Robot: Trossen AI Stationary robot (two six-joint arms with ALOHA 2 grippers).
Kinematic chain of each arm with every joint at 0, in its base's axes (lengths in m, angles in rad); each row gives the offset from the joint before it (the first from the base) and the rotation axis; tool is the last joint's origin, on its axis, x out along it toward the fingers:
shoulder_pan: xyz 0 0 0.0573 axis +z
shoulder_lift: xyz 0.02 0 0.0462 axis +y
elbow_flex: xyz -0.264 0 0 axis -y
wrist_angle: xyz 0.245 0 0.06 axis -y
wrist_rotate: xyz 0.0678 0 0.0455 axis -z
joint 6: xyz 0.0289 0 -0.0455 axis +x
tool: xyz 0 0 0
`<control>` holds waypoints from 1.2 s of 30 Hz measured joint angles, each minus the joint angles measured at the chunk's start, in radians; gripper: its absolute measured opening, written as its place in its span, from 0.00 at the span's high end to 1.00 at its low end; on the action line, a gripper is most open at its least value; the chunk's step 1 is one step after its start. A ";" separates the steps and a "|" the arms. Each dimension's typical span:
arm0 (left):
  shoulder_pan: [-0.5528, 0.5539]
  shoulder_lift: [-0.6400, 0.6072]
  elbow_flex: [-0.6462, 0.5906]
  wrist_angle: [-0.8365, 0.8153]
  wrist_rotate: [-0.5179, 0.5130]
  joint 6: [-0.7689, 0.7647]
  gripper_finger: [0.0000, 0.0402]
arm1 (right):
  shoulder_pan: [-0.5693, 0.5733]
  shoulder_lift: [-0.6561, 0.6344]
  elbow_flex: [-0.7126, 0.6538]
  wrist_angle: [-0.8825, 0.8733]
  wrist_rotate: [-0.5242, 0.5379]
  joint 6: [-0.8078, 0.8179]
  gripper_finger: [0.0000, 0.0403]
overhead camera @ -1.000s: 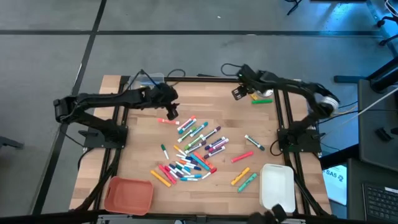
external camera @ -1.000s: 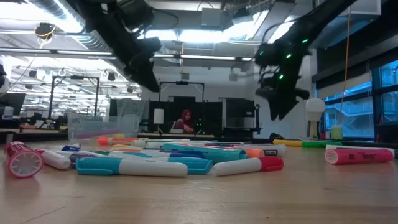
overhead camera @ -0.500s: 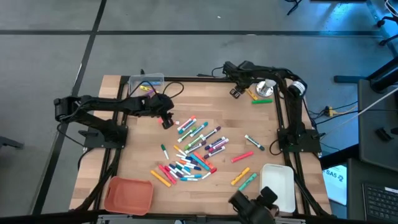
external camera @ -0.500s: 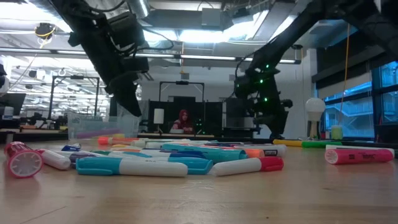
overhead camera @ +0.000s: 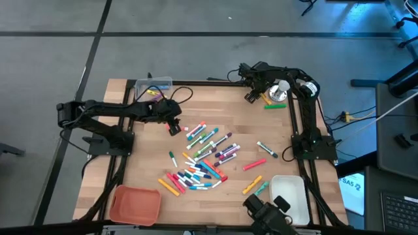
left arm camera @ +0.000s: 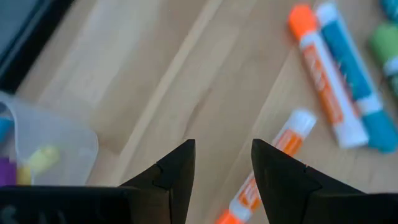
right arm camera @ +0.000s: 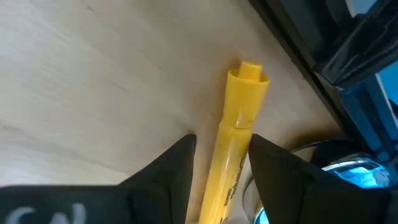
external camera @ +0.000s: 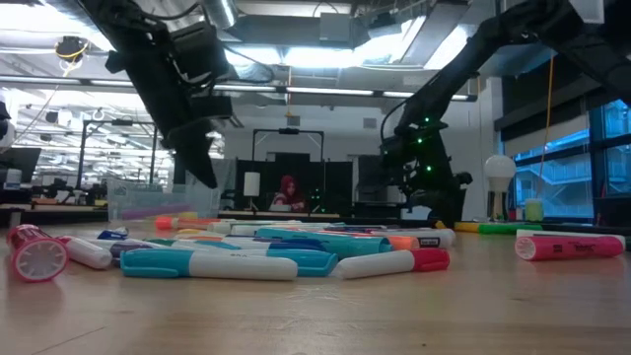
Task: Pick & Place Markers
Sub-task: Put the yellow pen into the transparent bin
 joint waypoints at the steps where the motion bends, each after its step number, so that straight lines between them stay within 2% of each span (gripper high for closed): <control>1: 0.000 0.000 0.000 -0.022 -0.003 -0.001 0.62 | 0.000 0.000 0.000 0.003 -0.015 -0.005 0.64; 7: -0.003 -0.008 0.000 -0.105 -0.085 -0.081 0.62 | 0.019 0.002 -0.002 0.007 -0.025 -0.009 0.85; 11: -0.014 -0.009 0.000 -0.093 -0.124 -0.086 0.62 | 0.024 0.006 0.017 -0.016 -0.029 -0.015 0.85; 15: -0.028 -0.009 0.000 -0.086 -0.122 -0.086 0.62 | 0.037 0.001 0.074 -0.078 -0.083 0.006 0.85; 21: -0.068 -0.009 0.000 -0.086 -0.122 -0.086 0.62 | 0.084 -0.073 0.175 -0.121 -0.072 0.048 0.85; 24: -0.092 -0.009 0.000 -0.070 -0.140 -0.086 0.62 | 0.141 -0.103 0.213 -0.099 -0.120 0.087 0.85; 29: -0.146 -0.012 0.000 0.012 -0.211 -0.094 0.62 | 0.290 -0.162 0.166 0.079 -0.190 0.152 0.85; 33: -0.207 -0.013 0.000 0.051 -0.270 -0.091 0.62 | 0.418 -0.209 0.050 0.357 -0.279 0.173 0.85; 36: -0.237 -0.013 0.000 0.057 -0.275 -0.053 0.62 | 0.489 -0.240 -0.058 0.647 -0.370 0.210 0.85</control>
